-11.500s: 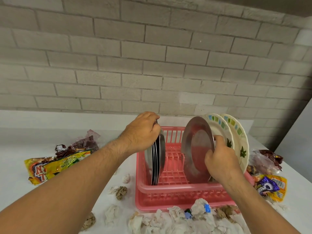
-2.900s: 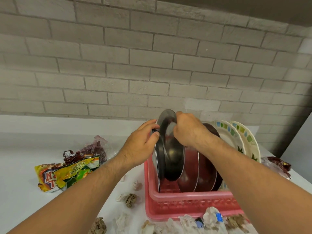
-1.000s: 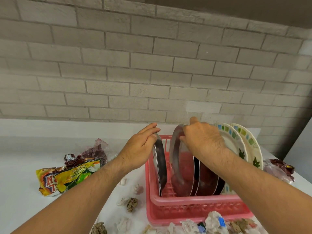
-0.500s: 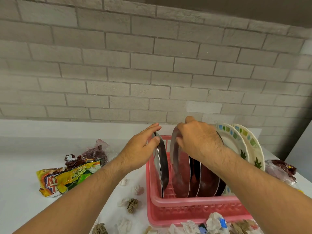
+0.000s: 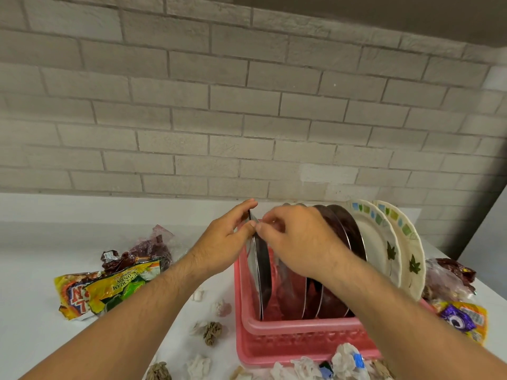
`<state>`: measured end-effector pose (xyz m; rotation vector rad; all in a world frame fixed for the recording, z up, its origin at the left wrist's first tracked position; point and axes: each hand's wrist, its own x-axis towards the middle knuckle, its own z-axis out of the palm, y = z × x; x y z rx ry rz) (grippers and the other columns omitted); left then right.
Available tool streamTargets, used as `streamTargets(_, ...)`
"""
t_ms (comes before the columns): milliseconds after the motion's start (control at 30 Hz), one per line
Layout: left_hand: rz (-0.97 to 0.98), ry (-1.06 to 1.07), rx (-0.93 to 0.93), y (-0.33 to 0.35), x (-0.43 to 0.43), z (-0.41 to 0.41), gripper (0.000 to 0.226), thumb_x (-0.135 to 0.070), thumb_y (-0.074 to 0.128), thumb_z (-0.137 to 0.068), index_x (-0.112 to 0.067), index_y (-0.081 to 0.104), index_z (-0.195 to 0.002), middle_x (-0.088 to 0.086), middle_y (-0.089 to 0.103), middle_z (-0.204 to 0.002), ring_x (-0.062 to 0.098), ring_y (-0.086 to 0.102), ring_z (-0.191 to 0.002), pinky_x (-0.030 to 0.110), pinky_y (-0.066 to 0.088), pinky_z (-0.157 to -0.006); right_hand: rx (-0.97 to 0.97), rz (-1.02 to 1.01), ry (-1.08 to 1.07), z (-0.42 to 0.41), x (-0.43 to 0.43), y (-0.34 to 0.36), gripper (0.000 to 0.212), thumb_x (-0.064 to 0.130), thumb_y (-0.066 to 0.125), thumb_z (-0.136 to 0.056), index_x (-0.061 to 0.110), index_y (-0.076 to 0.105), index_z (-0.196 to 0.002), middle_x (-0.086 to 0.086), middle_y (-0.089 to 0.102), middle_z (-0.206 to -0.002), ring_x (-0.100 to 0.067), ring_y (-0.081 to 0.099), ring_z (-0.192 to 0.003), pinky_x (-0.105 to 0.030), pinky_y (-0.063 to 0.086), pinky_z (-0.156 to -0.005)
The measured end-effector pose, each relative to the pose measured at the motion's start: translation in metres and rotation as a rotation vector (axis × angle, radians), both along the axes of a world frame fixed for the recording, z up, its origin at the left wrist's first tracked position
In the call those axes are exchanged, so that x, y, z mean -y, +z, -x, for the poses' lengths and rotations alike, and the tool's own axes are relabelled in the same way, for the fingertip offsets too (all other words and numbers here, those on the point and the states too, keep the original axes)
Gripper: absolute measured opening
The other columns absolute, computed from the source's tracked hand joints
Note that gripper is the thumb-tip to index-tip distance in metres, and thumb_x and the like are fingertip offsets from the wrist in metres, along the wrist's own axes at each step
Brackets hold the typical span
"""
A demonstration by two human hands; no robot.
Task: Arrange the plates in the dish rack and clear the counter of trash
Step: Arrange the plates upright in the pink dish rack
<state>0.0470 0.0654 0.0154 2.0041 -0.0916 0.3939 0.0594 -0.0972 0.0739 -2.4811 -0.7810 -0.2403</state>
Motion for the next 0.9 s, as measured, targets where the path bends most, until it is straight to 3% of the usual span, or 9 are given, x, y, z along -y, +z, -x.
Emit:
streamTargets(100, 0.084, -0.036, -0.046, 0.004, 0.002, 0.002, 0.042, -0.022, 0.048, -0.099, -0.04, 0.041, -0.137, -0.034, 0.058, -0.105, -0.031, 0.046, -0.097, -0.005, 0.036, -0.077, -0.062, 0.002, 0.034, 0.005, -0.005, -0.016, 0.025, 0.042, 0.05, -0.096, 0.025, 0.068, -0.104, 0.007, 0.066, -0.079, -0.008, 0.062, -0.065, -0.028, 0.054, -0.067)
streamTargets(200, 0.143, -0.064, -0.067, 0.005, 0.001, 0.001, 0.045, -0.016, 0.048, -0.099, -0.036, 0.04, -0.139, -0.044, 0.057, -0.091, -0.035, 0.044, -0.091, -0.007, 0.035, -0.073, -0.087, -0.005, 0.039, 0.006, -0.006, -0.022, 0.021, 0.038, 0.051, -0.096, 0.024, 0.066, -0.101, 0.006, 0.065, -0.08, -0.01, 0.062, -0.067, -0.031, 0.056, -0.071)
streamTargets(433, 0.171, -0.077, -0.078, 0.003, -0.001, 0.003, 0.048, -0.018, 0.048, -0.1, -0.038, 0.037, -0.142, -0.047, 0.052, -0.094, -0.035, 0.043, -0.093, -0.005, 0.036, -0.075, -0.097, -0.009, 0.045, 0.007, -0.008, -0.03, 0.026, 0.039, 0.049, -0.098, 0.021, 0.065, -0.109, 0.004, 0.06, -0.077, -0.009, 0.052, -0.062, -0.025, 0.044, -0.063)
streamTargets(567, 0.184, -0.083, -0.077, 0.001, -0.002, 0.003, 0.049, -0.023, 0.048, -0.1, -0.041, 0.034, -0.142, -0.048, 0.049, -0.098, -0.037, 0.038, -0.095, 0.006, 0.029, -0.09, -0.122, -0.036, 0.042, 0.007, -0.009, -0.03, 0.028, 0.039, 0.05, -0.098, 0.022, 0.064, -0.116, 0.003, 0.063, -0.086, -0.011, 0.055, -0.068, -0.025, 0.048, -0.067)
streamTargets(633, 0.183, -0.089, -0.073, -0.002, -0.001, 0.002, 0.05, -0.026, 0.048, -0.099, -0.045, 0.032, -0.142, -0.047, 0.046, -0.102, -0.038, 0.037, -0.094, 0.007, 0.028, -0.09, -0.131, -0.026, 0.035, 0.009, -0.009, -0.029, 0.029, 0.039, 0.049, -0.098, 0.022, 0.063, -0.117, 0.002, 0.064, -0.089, -0.012, 0.058, -0.071, -0.026, 0.051, -0.069)
streamTargets(700, 0.178, -0.089, -0.073, -0.003, -0.001, 0.001, 0.05, -0.029, 0.048, -0.099, -0.049, 0.031, -0.141, -0.042, 0.042, -0.111, -0.033, 0.039, -0.1, 0.01, 0.029, -0.094, -0.138, 0.002, 0.022, 0.01, -0.009, -0.027, 0.029, 0.037, 0.047, -0.1, 0.021, 0.062, -0.118, -0.002, 0.064, -0.092, -0.014, 0.059, -0.072, -0.027, 0.051, -0.067)
streamTargets(767, 0.175, -0.09, -0.081, -0.005, -0.001, 0.0, 0.049, -0.034, 0.047, -0.099, -0.052, 0.03, -0.14, -0.036, 0.037, -0.126, -0.017, 0.038, -0.119, 0.019, 0.027, -0.105, -0.131, 0.05, -0.003, 0.012, -0.01, -0.024, 0.028, 0.034, 0.044, -0.101, 0.018, 0.06, -0.117, -0.006, 0.063, -0.093, -0.017, 0.057, -0.07, -0.028, 0.049, -0.063)
streamTargets(833, 0.154, -0.084, -0.079, -0.005, -0.001, 0.001, 0.049, -0.036, 0.047, -0.099, -0.052, 0.028, -0.141, -0.029, 0.032, -0.136, -0.006, 0.033, -0.13, 0.024, 0.025, -0.111, -0.105, 0.147, -0.027, 0.015, -0.011, -0.018, 0.024, 0.027, 0.042, -0.102, 0.014, 0.058, -0.114, -0.008, 0.064, -0.098, -0.021, 0.062, -0.079, -0.032, 0.053, -0.071)
streamTargets(900, 0.097, -0.055, -0.067, -0.002, 0.001, 0.003, 0.05, -0.035, 0.045, -0.1, -0.047, 0.027, -0.144, -0.027, 0.032, -0.139, -0.006, 0.033, -0.128, 0.018, 0.025, -0.107, -0.055, 0.285, -0.04, 0.02, -0.013, -0.01, 0.022, 0.02, 0.04, -0.102, 0.011, 0.055, -0.116, -0.009, 0.063, -0.105, -0.026, 0.063, -0.093, -0.036, 0.051, -0.089)
